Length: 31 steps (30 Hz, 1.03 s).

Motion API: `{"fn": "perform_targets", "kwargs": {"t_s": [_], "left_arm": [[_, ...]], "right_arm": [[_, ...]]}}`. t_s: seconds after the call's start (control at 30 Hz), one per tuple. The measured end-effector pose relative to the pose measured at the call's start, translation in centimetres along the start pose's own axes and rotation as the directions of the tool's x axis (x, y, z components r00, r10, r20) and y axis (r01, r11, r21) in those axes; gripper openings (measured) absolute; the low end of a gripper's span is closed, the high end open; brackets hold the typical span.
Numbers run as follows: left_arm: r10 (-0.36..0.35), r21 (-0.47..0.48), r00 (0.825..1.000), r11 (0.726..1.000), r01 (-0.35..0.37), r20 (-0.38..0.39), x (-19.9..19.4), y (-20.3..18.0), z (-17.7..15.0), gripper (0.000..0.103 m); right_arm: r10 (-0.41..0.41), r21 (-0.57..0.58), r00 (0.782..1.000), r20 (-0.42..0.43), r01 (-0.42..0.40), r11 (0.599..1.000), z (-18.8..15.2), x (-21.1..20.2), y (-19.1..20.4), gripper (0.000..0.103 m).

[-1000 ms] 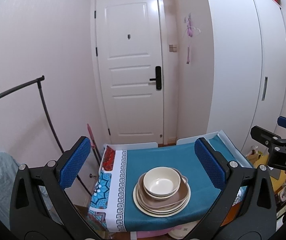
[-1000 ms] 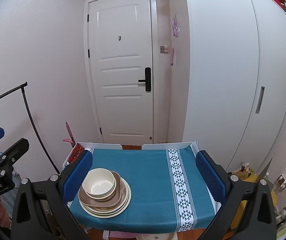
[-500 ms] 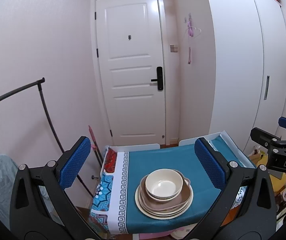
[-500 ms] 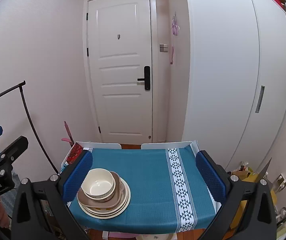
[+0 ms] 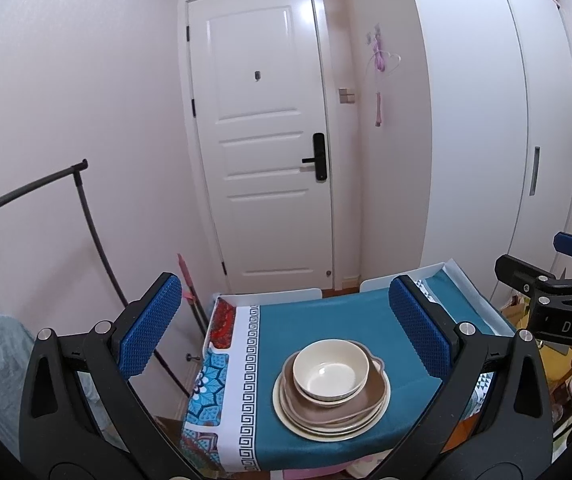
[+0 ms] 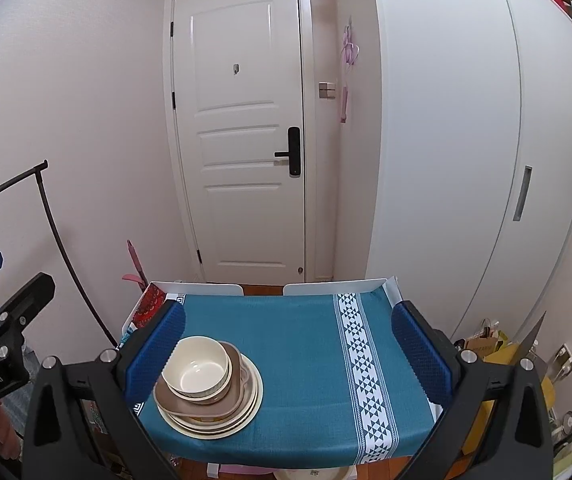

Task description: Organize plates and bowls

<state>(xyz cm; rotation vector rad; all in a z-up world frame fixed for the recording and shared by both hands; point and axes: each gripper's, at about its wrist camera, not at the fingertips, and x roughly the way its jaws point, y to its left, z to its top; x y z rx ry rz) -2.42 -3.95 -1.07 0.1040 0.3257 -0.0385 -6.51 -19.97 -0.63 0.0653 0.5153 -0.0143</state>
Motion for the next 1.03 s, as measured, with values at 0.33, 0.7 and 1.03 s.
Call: {"fn": "perform_targets", "kwargs": {"t_s": [0.33,0.7,1.03], "left_arm": [[0.012,-0.001,1.000,1.000,-0.012,-0.007,0.4,0.2,0.1,0.103],[0.007,-0.006,1.000,1.000,-0.007,-0.005,0.4,0.5,0.0,0.103],[0.023,0.021,1.000,1.000,-0.023,0.016,0.5,0.5,-0.2,0.103]], "right_arm": [[0.001,0.006,1.000,-0.002,-0.001,1.000,0.1,0.3,0.1,0.103],[0.002,0.006,1.000,0.001,-0.002,1.000,0.1,0.5,0.3,0.103],[0.004,0.005,1.000,-0.008,-0.004,1.000,0.2,1.1,0.8,0.103]]}}
